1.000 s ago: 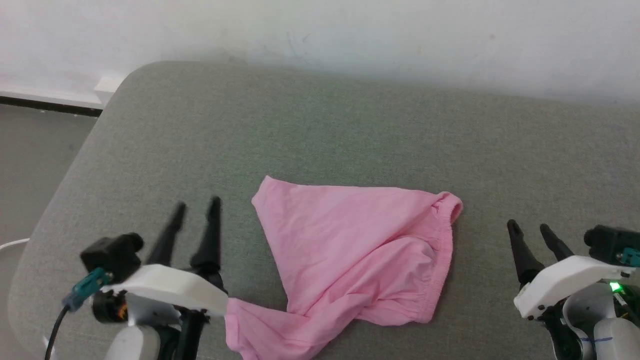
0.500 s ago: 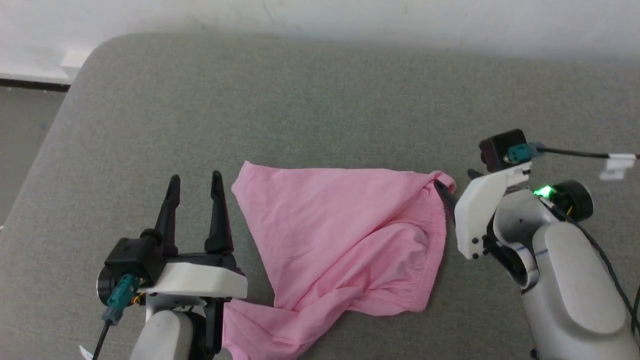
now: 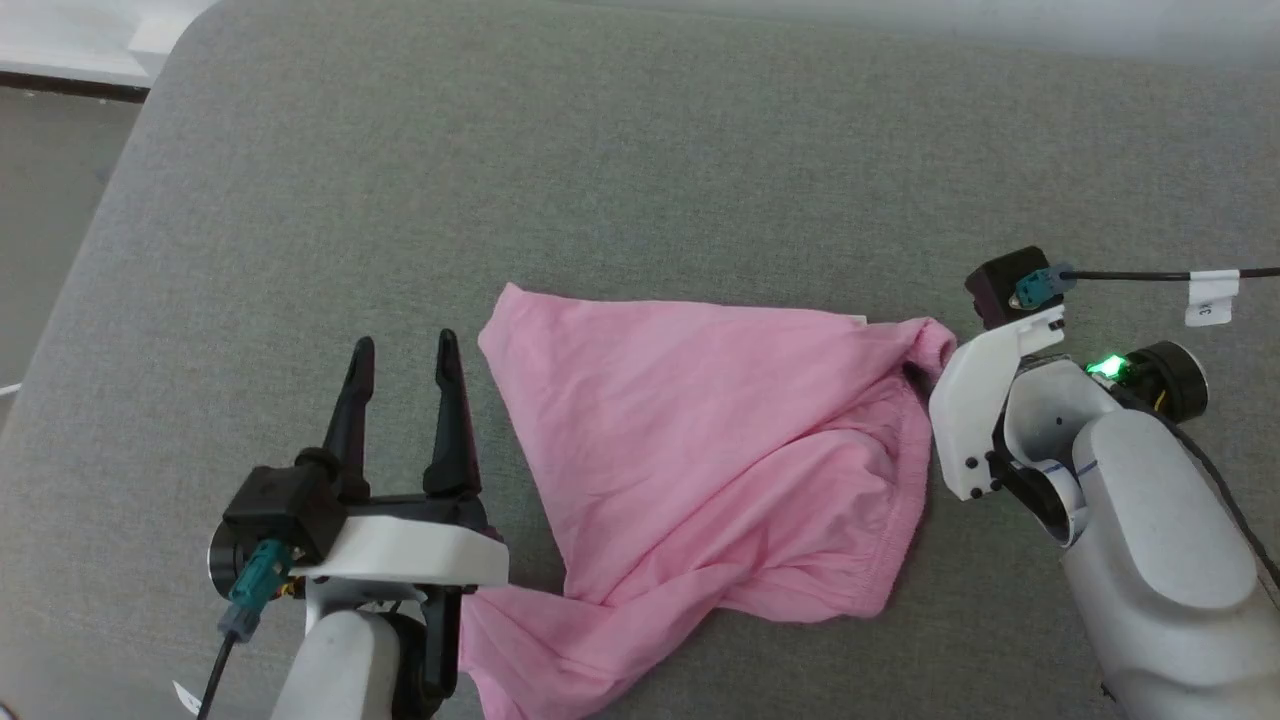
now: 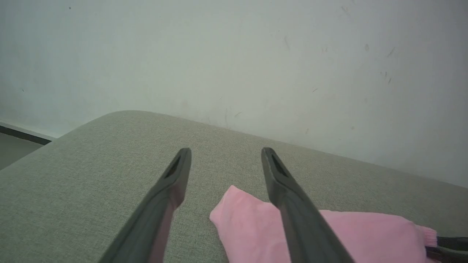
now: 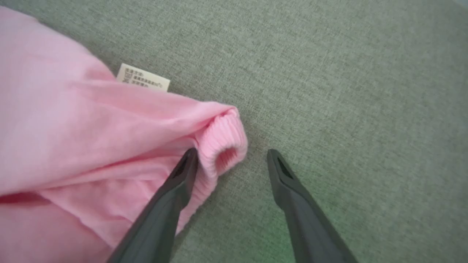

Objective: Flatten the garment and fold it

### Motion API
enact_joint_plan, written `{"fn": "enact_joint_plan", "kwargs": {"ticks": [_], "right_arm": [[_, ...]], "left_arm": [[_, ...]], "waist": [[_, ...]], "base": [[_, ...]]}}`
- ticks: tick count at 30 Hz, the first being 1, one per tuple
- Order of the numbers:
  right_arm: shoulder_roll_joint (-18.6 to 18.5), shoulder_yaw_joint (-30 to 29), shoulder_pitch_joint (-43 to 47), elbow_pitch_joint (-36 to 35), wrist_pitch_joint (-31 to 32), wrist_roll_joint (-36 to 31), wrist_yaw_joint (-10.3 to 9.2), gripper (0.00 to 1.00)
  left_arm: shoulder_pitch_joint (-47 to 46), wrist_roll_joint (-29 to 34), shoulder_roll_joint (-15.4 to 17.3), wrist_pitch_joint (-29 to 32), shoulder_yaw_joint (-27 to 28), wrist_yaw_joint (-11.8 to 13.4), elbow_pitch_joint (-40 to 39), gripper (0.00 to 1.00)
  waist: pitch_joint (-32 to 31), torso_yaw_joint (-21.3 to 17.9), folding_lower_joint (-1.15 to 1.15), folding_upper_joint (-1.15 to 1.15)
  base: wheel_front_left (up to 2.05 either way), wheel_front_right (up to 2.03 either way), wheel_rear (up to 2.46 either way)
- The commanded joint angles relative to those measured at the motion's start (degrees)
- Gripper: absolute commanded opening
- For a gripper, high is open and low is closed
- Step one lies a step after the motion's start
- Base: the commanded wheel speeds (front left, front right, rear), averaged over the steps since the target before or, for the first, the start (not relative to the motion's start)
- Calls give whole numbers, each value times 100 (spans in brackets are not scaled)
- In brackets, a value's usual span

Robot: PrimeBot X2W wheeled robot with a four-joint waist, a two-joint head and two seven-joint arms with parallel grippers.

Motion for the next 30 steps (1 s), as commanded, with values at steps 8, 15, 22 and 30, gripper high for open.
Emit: {"fn": "enact_joint_plan", "kwargs": {"ticks": [8, 15, 22, 30], "right_arm": [[-89, 103, -140, 292, -282, 358, -5, 0], [-48, 279, -199, 51, -475, 657, -5, 0], [-40, 622, -210, -365, -432, 905, -5, 0], [-128, 823, -197, -798, -407, 1079, -5, 0]], "left_arm": [[-179, -184, -54, -26, 49, -142, 437, 100], [-1260, -302, 393, 1430, -70, -405, 975, 100], [-2311, -361, 708, 3678, -294, -346, 1915, 100], [-2518, -300, 842, 4626, -507, -293, 2755, 100]], "waist": [[40, -72, 0, 0], [68, -199, 0, 0], [233, -420, 0, 0], [400, -629, 0, 0]], "base": [[0, 0, 0], [0, 0, 0], [0, 0, 0], [0, 0, 0]]}}
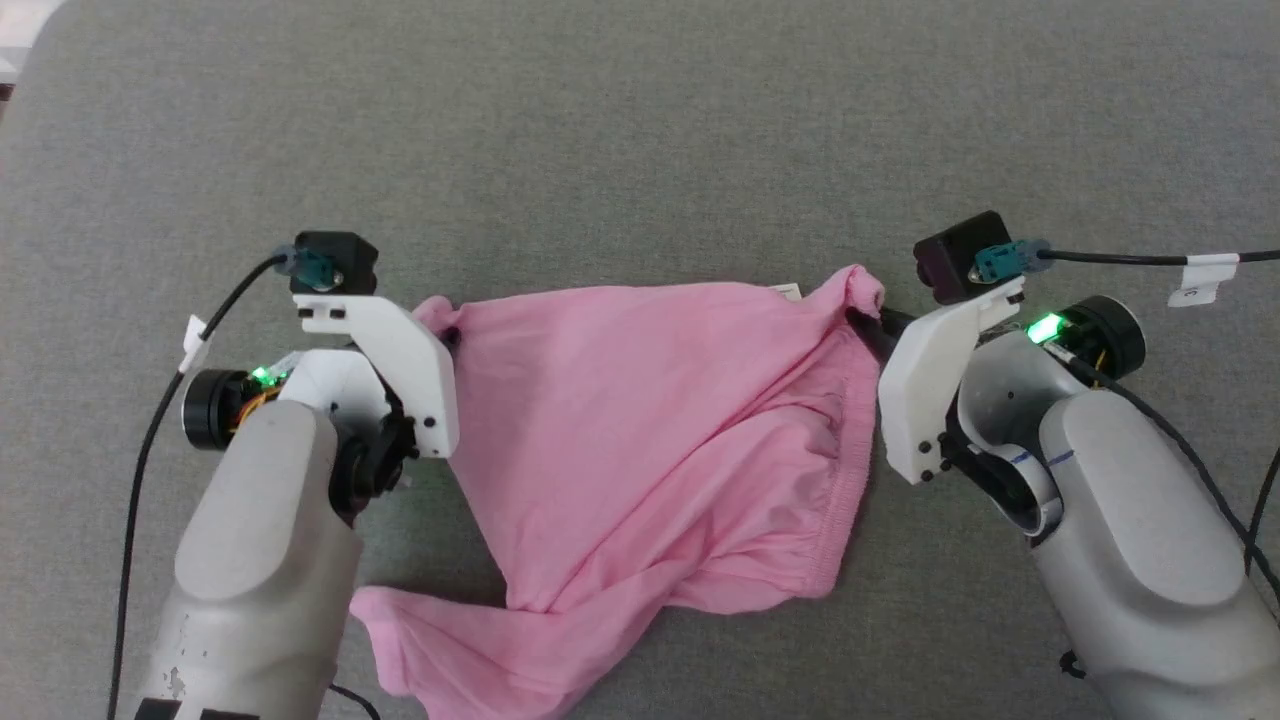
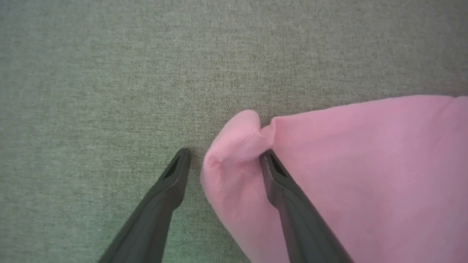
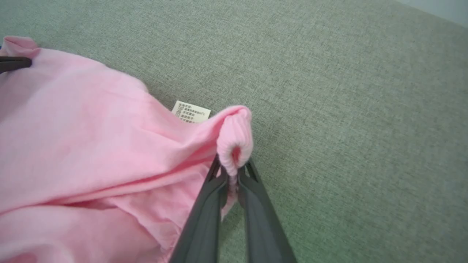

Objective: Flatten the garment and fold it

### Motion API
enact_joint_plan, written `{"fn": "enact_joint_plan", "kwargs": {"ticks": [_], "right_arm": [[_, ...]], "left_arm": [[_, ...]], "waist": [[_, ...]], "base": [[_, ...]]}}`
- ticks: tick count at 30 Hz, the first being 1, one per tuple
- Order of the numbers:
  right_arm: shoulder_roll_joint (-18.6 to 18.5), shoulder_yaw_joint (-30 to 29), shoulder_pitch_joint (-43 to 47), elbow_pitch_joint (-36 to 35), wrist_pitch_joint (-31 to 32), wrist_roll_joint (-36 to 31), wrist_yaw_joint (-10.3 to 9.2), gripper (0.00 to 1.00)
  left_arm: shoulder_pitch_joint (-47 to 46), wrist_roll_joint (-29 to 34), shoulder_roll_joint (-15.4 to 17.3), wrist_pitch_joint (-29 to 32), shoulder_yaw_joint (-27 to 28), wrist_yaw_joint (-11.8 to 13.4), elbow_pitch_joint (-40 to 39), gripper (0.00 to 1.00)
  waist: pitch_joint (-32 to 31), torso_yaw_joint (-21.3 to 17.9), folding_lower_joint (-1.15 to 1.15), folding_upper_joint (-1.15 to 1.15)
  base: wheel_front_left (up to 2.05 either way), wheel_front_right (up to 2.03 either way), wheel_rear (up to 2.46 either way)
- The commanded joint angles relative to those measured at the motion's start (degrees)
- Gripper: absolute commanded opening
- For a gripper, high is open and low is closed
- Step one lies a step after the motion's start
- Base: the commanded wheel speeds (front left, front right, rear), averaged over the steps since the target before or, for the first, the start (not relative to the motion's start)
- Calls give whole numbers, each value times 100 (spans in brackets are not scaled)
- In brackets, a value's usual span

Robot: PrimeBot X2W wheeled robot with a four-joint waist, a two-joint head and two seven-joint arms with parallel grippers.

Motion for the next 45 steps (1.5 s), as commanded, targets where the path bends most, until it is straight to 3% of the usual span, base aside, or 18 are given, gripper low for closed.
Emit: {"fn": "enact_joint_plan", "kwargs": {"ticks": [1, 2, 3, 15, 20, 26, 31, 37, 45], "right_arm": [[-30, -4, -38, -57, -10, 42, -11, 0], [-45, -2, -25, -86, -7, 51, -11, 0], [-58, -8, -10, -113, -4, 60, -11, 0], [-246, -197, -10, -315, 58, 247, -11, 0], [-385, -370, -522, -359, 275, 686, -11, 0], [-368, -561, -1789, -104, 436, 1306, -11, 0], [-151, -733, -3082, 302, -183, 1293, -11, 0], [104, -988, -4254, 805, -1322, 1092, -11, 0], [-116, -517, -4187, 1105, -1861, 1364, -11, 0]], "left_arm": [[34, -33, -38, 100, -53, -10, 172, 100], [50, -49, -47, 113, -69, -29, 219, 45], [68, -67, -59, 133, -94, -64, 269, 0], [-249, -453, -105, -471, 149, -356, 150, 0], [-864, -421, 9, -712, 274, -314, -193, 0], [-1967, -129, 147, -935, 296, -110, -367, 0], [-2888, 150, 252, -1345, 339, 102, -308, 0], [-3776, 378, 245, -2323, 426, 298, -307, 0], [-3665, 271, 114, -2892, 341, 116, -10, 0]], "waist": [[59, -50, 1, 0], [69, -52, 1, 0], [76, -48, 1, 0], [-56, 94, 1, 0], [-84, 102, 1, 0], [49, 13, 1, 0], [199, -104, 1, 0], [353, -182, 1, 0], [411, -162, 1, 0]], "base": [[0, 0, 0], [0, 0, 0], [0, 0, 0], [0, 0, 0], [0, 0, 0], [0, 0, 0], [0, 0, 0], [0, 0, 0], [0, 0, 0]]}}
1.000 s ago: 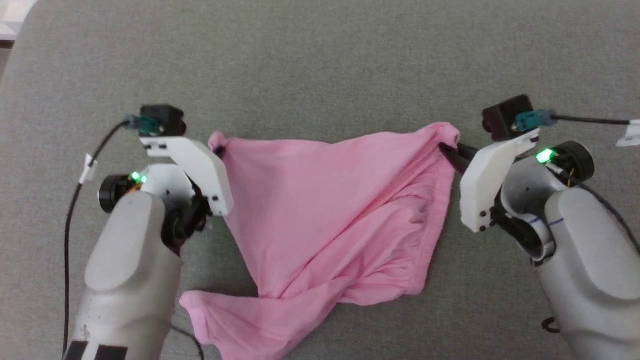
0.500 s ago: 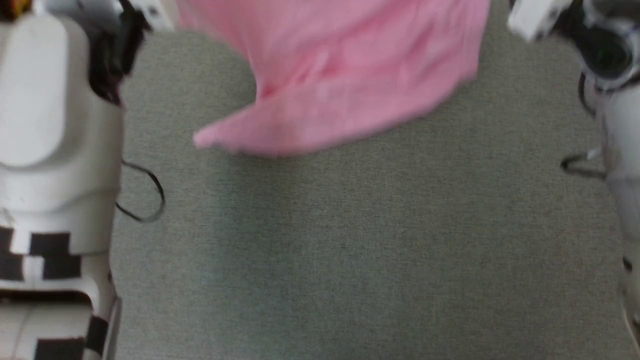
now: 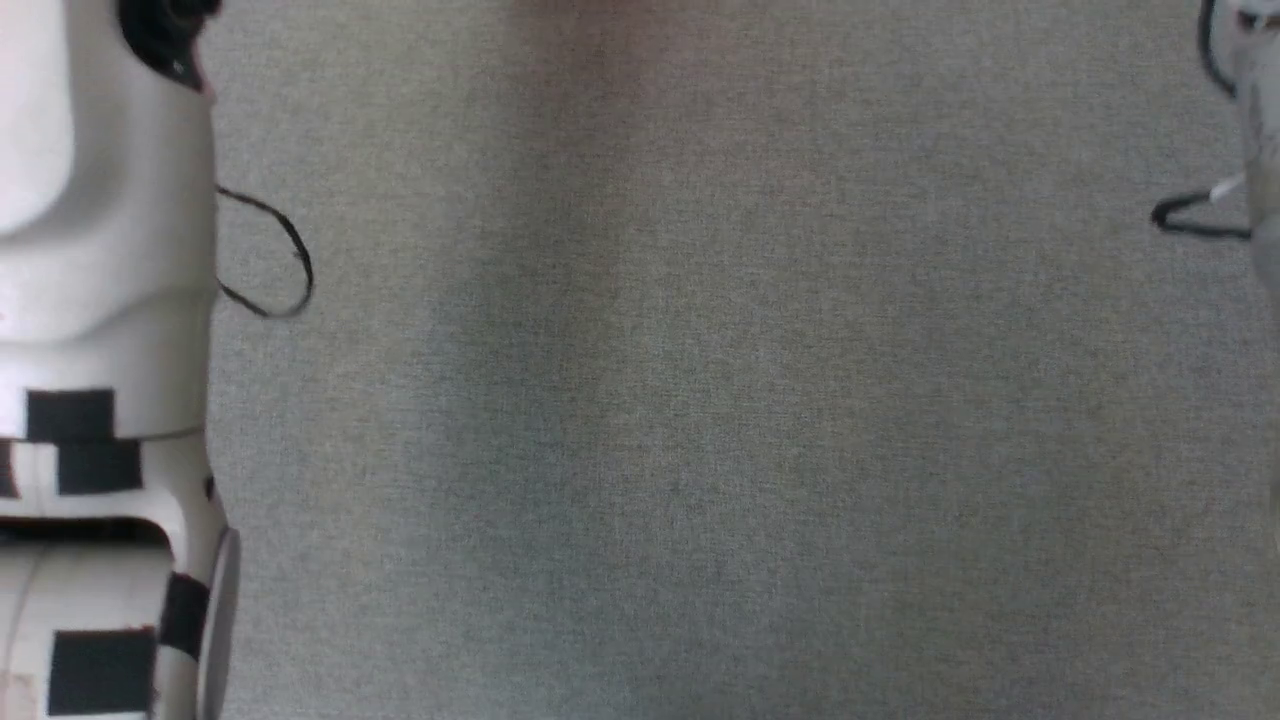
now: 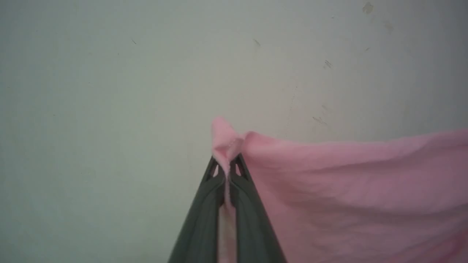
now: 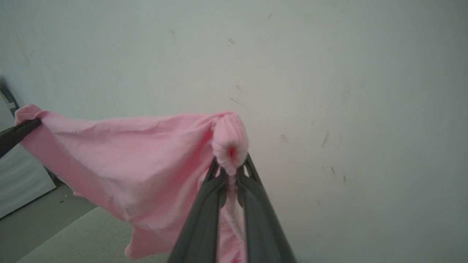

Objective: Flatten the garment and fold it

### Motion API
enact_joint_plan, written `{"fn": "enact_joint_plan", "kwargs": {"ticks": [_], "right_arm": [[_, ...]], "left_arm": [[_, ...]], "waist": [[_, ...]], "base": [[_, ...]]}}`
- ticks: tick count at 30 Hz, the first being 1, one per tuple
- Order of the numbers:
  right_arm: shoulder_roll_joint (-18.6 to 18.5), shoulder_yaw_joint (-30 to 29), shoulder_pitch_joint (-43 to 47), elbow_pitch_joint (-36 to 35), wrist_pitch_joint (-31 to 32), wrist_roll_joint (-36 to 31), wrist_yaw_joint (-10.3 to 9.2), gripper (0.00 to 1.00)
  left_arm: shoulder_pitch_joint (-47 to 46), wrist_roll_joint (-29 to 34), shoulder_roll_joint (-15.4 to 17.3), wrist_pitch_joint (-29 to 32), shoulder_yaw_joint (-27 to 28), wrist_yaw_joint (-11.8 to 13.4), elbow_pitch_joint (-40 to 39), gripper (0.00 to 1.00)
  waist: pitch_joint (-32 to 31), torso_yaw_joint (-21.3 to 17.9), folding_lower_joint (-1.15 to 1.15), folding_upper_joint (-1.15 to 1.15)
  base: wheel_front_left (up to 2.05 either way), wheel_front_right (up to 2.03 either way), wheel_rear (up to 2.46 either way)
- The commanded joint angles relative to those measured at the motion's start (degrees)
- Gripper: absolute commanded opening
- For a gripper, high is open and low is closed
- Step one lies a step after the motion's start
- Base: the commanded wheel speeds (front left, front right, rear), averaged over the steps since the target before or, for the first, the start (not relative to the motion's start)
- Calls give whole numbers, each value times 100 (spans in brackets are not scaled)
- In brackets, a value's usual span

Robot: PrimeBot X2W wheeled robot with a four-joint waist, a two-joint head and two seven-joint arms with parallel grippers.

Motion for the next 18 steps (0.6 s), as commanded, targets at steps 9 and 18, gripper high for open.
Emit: {"fn": "enact_joint_plan", "kwargs": {"ticks": [9, 18], "right_arm": [[-701, 658, 2131, -765, -351, 1037, -11, 0], [-1176, 890, 4792, -1797, -356, 1877, -11, 0]], "left_arm": [[1969, -503, -260, -383, 11, -244, -462, 0], [5016, -1090, -363, 137, 144, 35, -1689, 0]], "waist": [[-555, 34, -1, 0], [-1376, 101, -1, 0]], "base": [[0, 0, 0], [0, 0, 0]]}}
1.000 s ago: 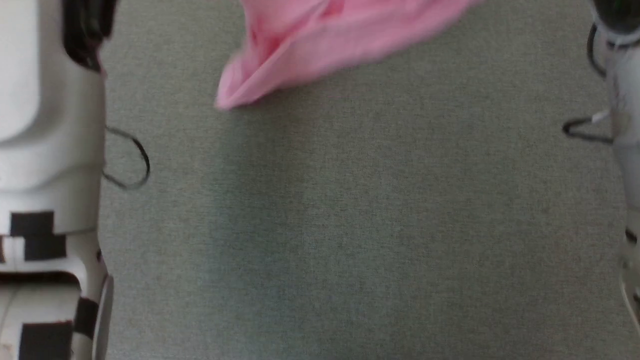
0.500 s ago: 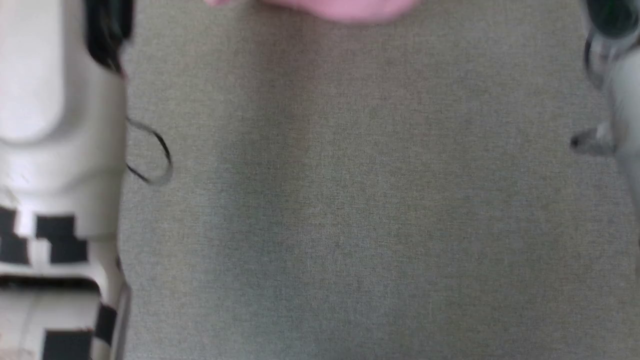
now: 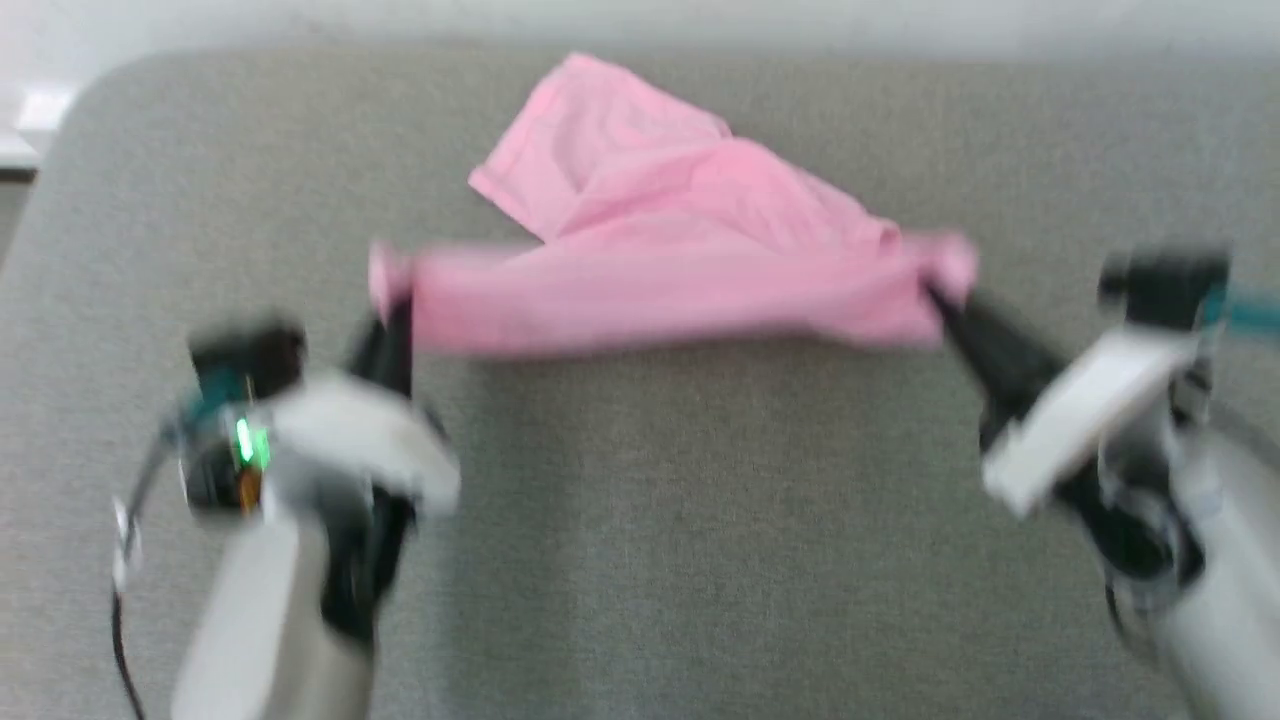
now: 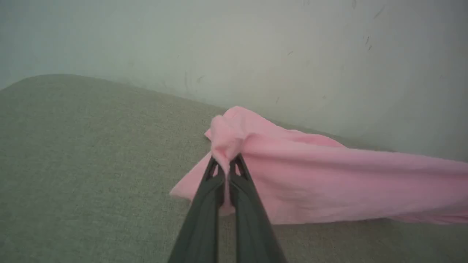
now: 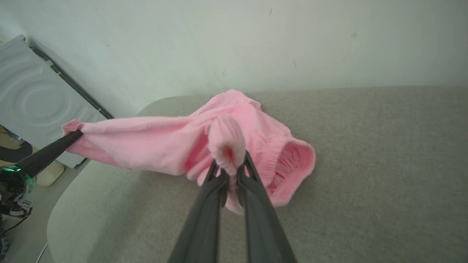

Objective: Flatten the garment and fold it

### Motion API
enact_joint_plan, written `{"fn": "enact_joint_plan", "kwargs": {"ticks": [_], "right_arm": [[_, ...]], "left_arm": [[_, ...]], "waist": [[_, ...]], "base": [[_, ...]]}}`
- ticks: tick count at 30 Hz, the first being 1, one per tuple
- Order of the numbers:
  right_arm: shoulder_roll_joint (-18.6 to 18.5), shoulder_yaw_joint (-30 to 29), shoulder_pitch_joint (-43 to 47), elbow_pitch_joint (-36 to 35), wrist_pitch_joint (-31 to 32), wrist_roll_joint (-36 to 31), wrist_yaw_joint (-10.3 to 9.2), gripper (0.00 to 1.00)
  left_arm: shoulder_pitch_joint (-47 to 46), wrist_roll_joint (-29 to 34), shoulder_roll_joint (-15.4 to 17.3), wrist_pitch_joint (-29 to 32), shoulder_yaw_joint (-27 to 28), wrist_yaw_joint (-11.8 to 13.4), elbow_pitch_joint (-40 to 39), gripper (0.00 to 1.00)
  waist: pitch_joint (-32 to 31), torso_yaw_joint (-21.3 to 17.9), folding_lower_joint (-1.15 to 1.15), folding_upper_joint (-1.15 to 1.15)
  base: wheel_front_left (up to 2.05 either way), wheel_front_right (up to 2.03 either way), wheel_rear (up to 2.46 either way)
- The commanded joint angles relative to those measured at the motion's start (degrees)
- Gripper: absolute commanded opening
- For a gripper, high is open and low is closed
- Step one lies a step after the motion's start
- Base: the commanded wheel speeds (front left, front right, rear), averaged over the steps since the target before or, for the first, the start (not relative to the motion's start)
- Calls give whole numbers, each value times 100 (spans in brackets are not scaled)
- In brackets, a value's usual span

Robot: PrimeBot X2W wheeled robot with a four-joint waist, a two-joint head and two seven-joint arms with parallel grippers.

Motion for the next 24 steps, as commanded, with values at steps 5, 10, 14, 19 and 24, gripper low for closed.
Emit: {"fn": "enact_joint_plan", "kwargs": {"ticks": [5, 10, 14, 19, 24], "right_arm": [[-413, 193, 1601, -411, 235, -211, -5, 0], [-703, 511, 2456, -553, 819, -616, -5, 0], [-816, 650, 2832, -696, 1458, -700, -5, 0], [-723, 339, 3000, -1032, 1737, -655, -5, 0], [-577, -73, 2924, -1400, 1814, -768, -5, 0]], "left_arm": [[1897, -351, -92, 467, 101, 346, -659, 0], [2941, -496, -78, 874, 140, 626, -978, 0], [3473, -607, -81, 1099, 234, 848, -1232, 0], [3694, -673, -83, 1084, 327, 928, -1652, 0], [3174, -559, 66, 1047, 251, 773, -1856, 0]], "waist": [[-743, 167, 2, 0], [-954, 254, 2, 0], [-1047, 267, 2, 0], [-1081, 266, 2, 0], [-1010, 213, 2, 0]], "base": [[0, 0, 0], [0, 0, 0], [0, 0, 0], [0, 0, 0], [0, 0, 0]]}}
